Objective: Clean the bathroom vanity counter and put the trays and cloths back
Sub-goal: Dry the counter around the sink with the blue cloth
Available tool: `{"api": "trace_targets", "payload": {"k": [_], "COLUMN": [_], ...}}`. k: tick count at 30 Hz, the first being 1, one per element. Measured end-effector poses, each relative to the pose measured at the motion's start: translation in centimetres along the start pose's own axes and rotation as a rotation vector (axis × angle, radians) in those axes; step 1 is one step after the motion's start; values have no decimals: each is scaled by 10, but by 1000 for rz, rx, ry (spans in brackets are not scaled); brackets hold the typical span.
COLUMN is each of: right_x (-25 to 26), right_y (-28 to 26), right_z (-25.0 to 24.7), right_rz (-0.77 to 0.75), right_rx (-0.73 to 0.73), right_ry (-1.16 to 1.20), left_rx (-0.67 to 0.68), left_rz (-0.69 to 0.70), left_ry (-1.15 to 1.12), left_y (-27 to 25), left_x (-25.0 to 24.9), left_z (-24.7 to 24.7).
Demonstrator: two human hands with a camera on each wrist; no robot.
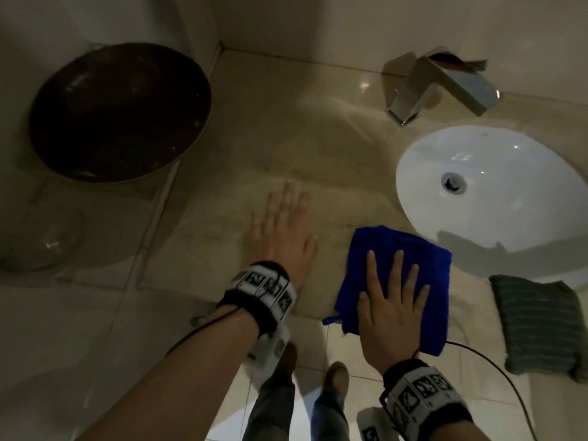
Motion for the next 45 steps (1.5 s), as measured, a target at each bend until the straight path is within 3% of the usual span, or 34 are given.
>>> {"api": "trace_targets", "payload": {"k": [5,10,15,23,32,41,45], "right_x": [-3,0,9,7,33,26,33], "right_y": [5,39,80,61,196,154,178], "right_z": [-2,-13,-27,-22,-72,-61,-70], "right_rz": [21,37,70,-19,-190,-285,-260], "right_rx": [94,124,155,152,201,186,153], "right_ry": [-17,-10,8,16,-17,-3,19], "left_rx": [289,359,357,342,301,273,260], "left_rz": [75,76,61,68,78,77,87], "left_ry": [161,198,201,217,228,207,191], "left_y": [45,46,48,50,52,51,51], "left_x": [-28,-27,-28,-27,-25,-26,-25], "left_z": [14,24,25,28,32,32,29]}}
Point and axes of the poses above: each hand's wrist, its own y-axis towards the middle knuckle, its own z-axis out of the palm, x = y × z, the point moved 5 cm from there along y, towards the middle knuckle, and after that the axes turned 7 degrees about x, right-handed, at the moved point
